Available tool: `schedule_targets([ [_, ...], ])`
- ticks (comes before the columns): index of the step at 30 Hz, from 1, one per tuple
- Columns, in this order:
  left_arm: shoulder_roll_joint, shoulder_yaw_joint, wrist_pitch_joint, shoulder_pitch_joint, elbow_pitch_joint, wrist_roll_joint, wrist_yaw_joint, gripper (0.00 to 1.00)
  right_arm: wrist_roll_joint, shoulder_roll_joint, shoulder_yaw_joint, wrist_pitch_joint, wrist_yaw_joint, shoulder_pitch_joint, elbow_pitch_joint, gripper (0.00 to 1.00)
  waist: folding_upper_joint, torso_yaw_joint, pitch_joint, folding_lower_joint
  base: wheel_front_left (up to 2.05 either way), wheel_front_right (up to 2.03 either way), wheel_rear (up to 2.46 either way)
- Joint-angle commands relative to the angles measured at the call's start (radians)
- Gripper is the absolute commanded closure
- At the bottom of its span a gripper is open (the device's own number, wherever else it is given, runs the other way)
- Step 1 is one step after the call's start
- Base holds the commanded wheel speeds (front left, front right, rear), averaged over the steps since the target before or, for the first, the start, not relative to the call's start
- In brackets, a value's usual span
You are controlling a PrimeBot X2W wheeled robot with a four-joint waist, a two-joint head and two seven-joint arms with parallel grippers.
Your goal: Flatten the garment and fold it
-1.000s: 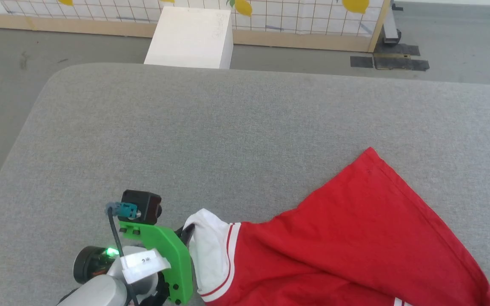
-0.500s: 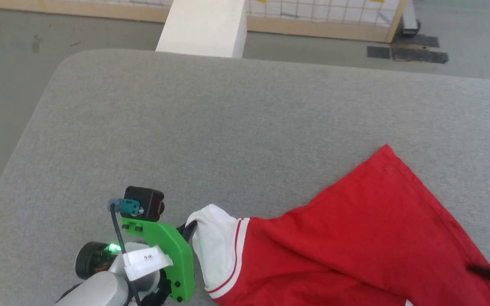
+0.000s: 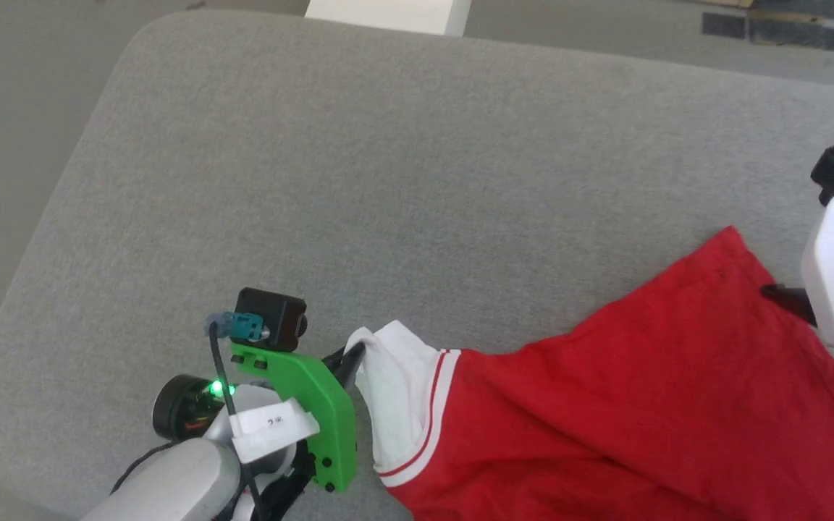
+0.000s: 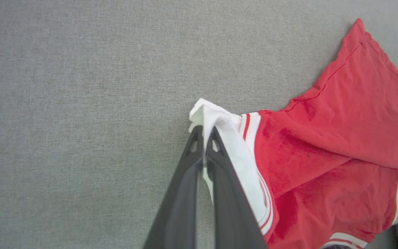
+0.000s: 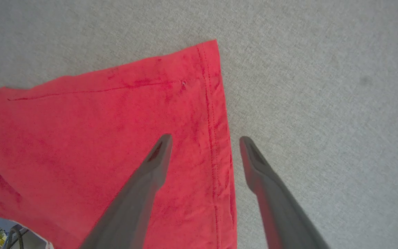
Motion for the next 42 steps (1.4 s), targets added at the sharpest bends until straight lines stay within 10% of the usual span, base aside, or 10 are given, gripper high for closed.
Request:
schedule_targets([
  [1, -0.011, -0.001, -0.007, -0.018, 0.002, 0.013, -0.008, 1.0, -0.012, -0.003, 0.009, -0.012, -0.001, -0.031, 0.034, 0.0, 0.0, 0.049, 0.053, 0.0001, 0.0, 0.0, 0.0],
  [19, -0.042, -0.009, -0.027, -0.039, 0.039, 0.015, -0.023, 1.0, 0.002, -0.064, 0.179, -0.072, -0.001, -0.056, 0.199, 0.0, 0.0, 0.094, 0.104, 0.0001, 0.0, 0.0, 0.0],
  [20, -0.042, -0.009, -0.028, -0.039, 0.04, 0.015, -0.024, 1.0, 0.007, -0.067, 0.185, -0.071, -0.001, -0.052, 0.2, 0.16, 0.0, 0.094, 0.105, 0.0001, 0.0, 0.0, 0.0],
  [22, -0.042, -0.01, -0.028, -0.039, 0.041, 0.015, -0.024, 1.0, 0.014, -0.072, 0.193, -0.074, -0.001, -0.051, 0.2, 1.0, 0.0, 0.093, 0.107, 0.0001, 0.0, 0.0, 0.0],
  [42, -0.015, 0.015, -0.029, -0.026, 0.061, -0.003, -0.01, 1.0, 0.163, -0.093, 0.137, -0.305, -0.001, -0.082, 0.175, 1.0, 0.0, 0.018, -0.049, 0.0001, 0.0, 0.0, 0.0],
])
